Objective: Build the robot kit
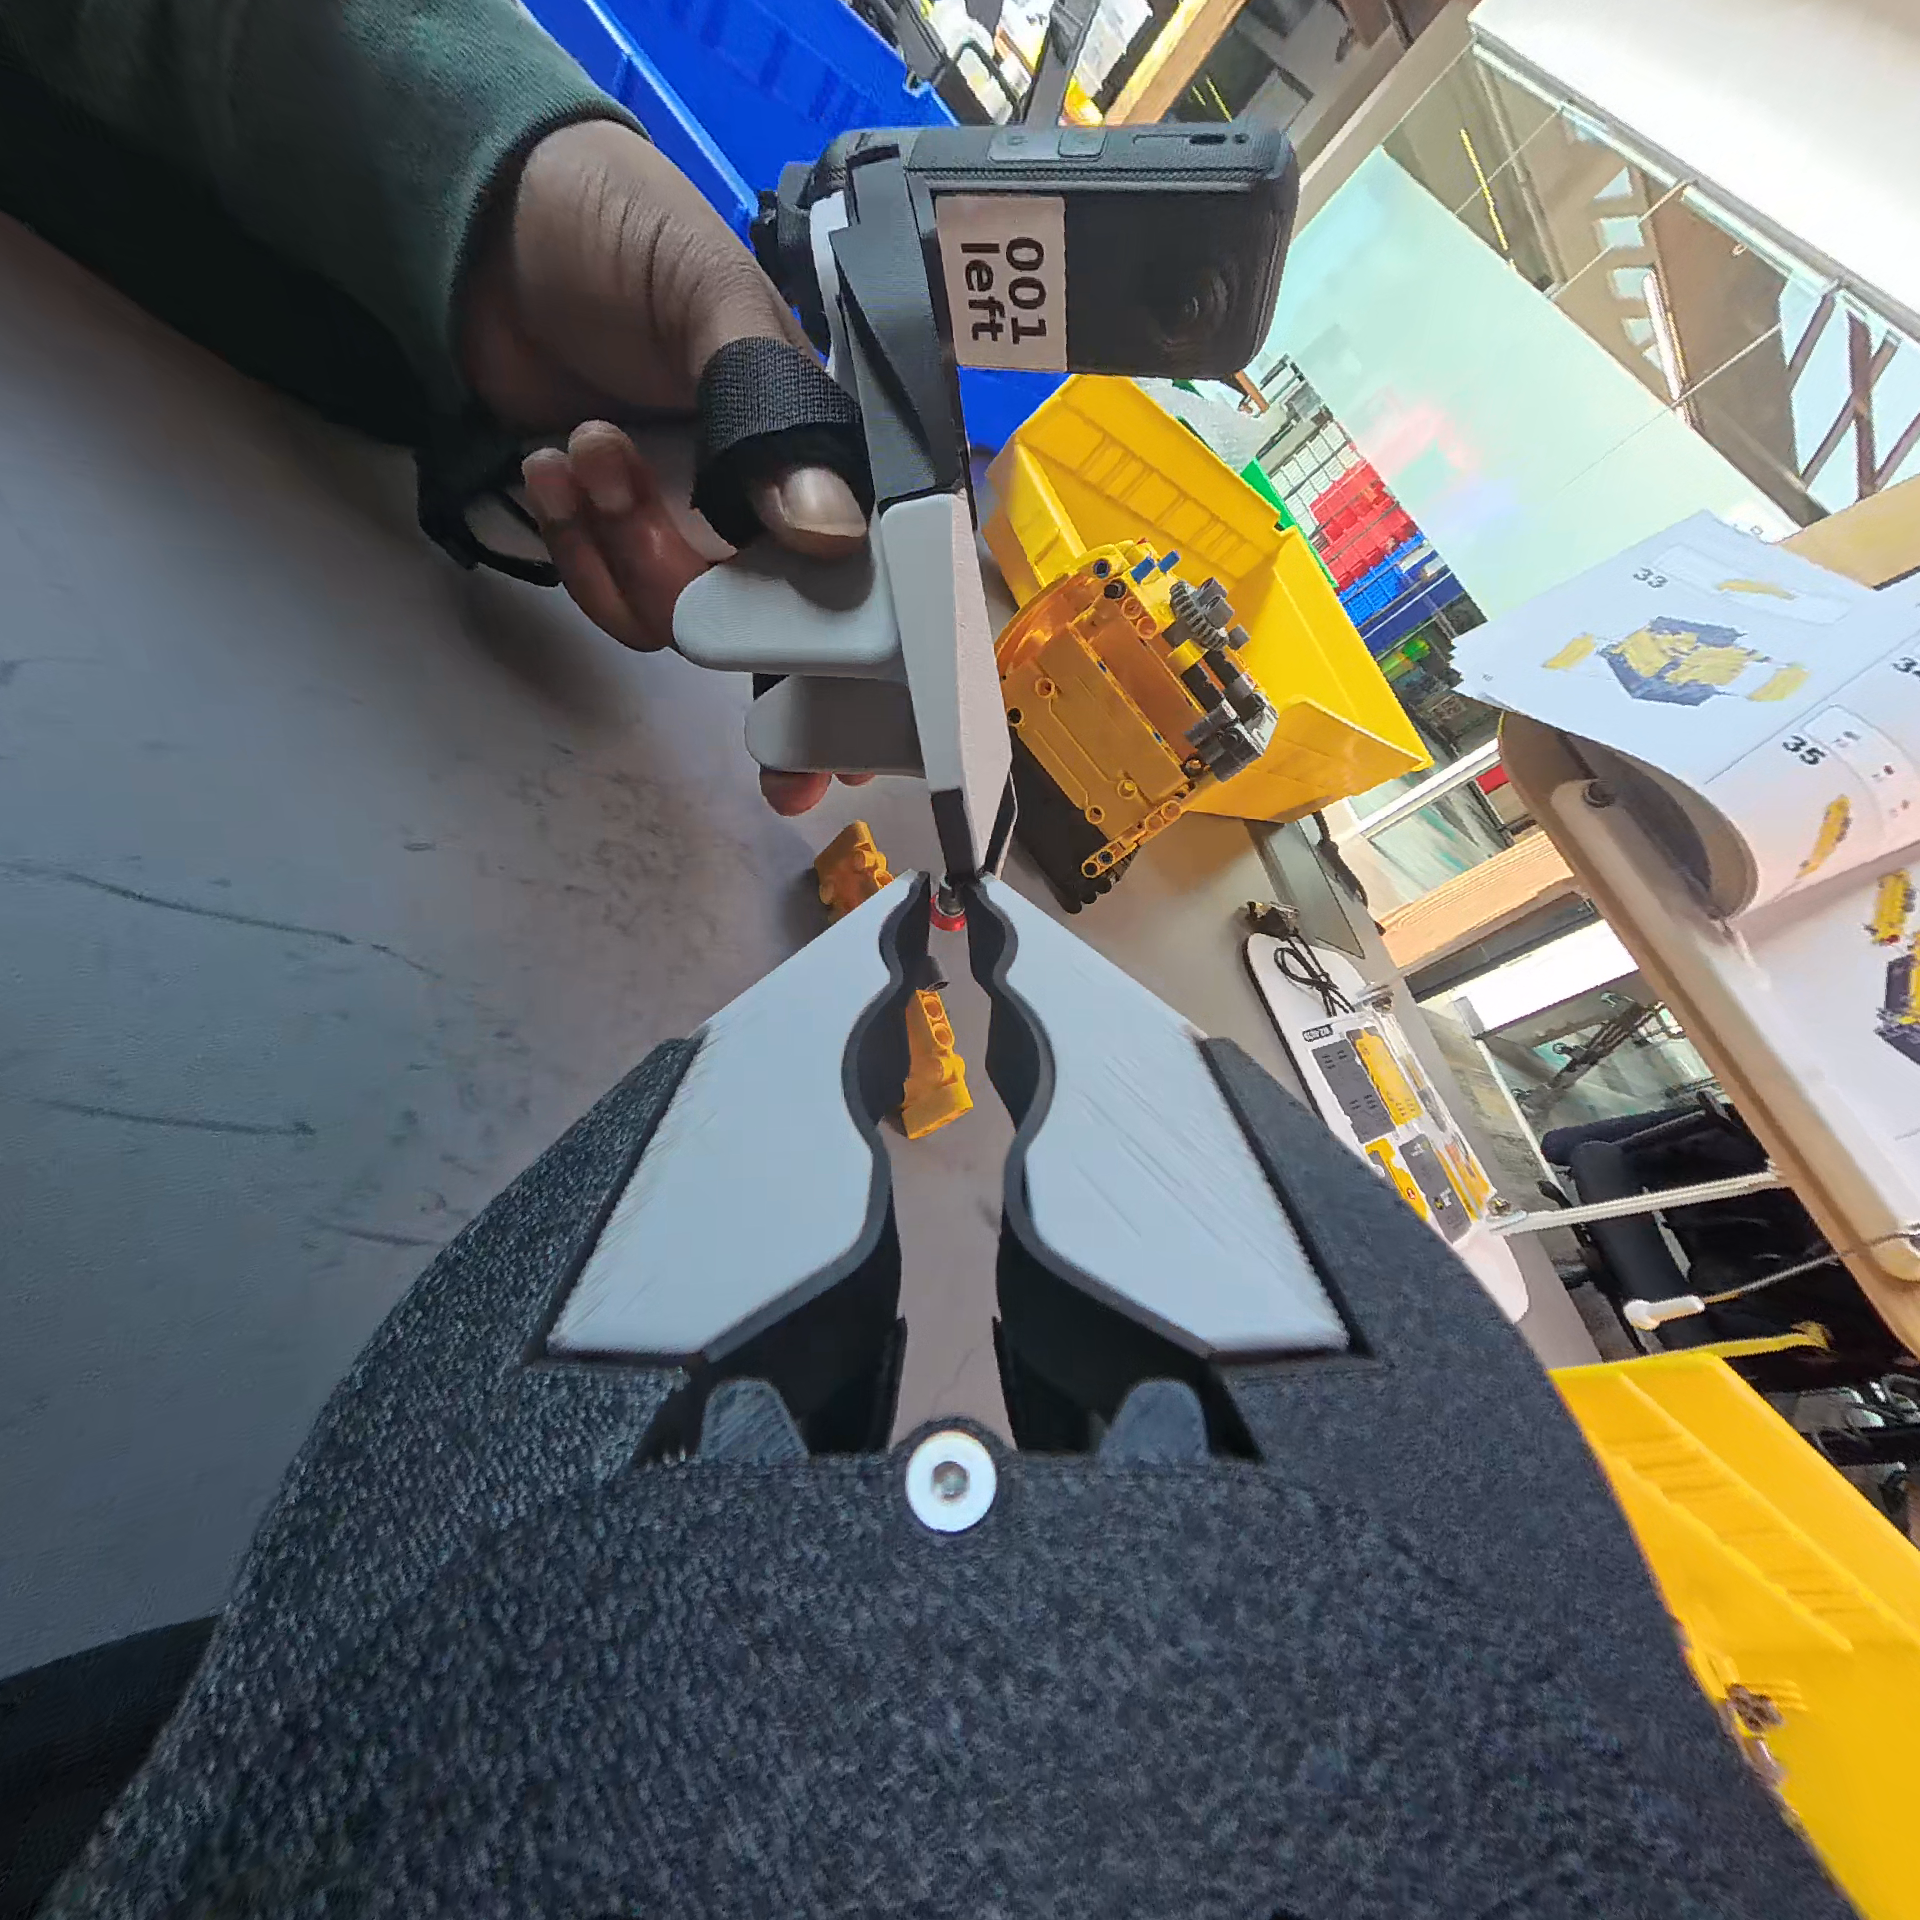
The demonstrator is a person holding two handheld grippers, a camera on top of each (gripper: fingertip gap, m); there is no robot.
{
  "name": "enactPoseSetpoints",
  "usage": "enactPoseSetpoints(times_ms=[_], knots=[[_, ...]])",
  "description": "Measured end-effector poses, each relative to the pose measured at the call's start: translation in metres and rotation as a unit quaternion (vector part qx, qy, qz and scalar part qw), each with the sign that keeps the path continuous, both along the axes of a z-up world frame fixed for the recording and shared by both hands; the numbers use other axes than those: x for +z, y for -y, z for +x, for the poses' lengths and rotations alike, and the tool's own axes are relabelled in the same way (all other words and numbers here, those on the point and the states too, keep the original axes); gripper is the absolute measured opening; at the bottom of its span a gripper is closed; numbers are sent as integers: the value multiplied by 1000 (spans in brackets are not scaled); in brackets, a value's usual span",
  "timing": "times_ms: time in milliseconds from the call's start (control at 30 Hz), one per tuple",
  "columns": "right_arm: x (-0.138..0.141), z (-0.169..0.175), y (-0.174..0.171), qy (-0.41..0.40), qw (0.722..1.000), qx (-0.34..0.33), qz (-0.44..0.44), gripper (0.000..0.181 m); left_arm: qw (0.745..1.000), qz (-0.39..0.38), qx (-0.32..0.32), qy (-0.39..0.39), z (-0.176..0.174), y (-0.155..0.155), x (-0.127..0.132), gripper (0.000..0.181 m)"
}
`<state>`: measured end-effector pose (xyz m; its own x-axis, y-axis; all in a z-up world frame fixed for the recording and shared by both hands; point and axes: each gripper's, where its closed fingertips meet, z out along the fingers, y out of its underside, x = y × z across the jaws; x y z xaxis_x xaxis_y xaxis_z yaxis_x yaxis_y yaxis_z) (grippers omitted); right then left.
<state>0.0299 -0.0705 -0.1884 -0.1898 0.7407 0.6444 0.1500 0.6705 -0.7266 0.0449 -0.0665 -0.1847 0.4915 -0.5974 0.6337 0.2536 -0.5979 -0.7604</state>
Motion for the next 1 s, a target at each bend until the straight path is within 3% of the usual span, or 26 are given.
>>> enactPoseSetpoints(times_ms=[233, 600, 1000], knots=[[8, 2, 3, -17, 999, 15, -25, 5, 999, -10, -24, 37, 1, 5, 5, 10], [32, 13, 16, -61, 989, 78, -112, 7, 979, -18, -91, 180, 2, 21, 35, 10], [31, 12, 19, -61, 991, 77, -93, 5, 971, -34, -115, 207, 5, 25, 37, 10]])
